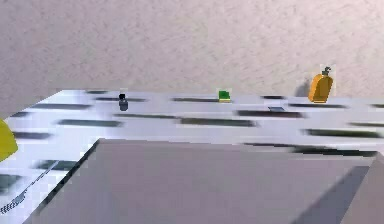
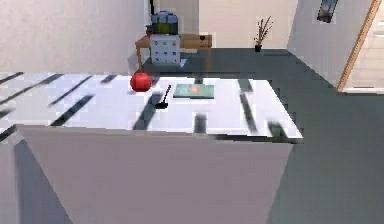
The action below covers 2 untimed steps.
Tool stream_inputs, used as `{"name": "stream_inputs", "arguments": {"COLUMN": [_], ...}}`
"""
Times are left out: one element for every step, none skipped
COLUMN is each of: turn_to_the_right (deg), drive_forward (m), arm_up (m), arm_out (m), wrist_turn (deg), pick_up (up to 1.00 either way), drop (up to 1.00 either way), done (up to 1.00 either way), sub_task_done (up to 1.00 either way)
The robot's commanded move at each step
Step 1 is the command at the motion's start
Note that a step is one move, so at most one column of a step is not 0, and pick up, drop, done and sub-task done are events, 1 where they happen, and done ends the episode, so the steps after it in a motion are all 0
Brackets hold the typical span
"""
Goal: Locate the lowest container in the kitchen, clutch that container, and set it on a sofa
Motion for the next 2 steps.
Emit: {"name": "stream_inputs", "arguments": {"turn_to_the_right": [3.0,0.0], "drive_forward": [0.00,0.25], "arm_up": [0.00,0.00], "arm_out": [0.00,0.00], "wrist_turn": [0.0,0.0], "pick_up": [0.00,0.00], "drop": [0.00,0.00], "done": [0.00,0.00], "sub_task_done": [0.00,0.00]}}
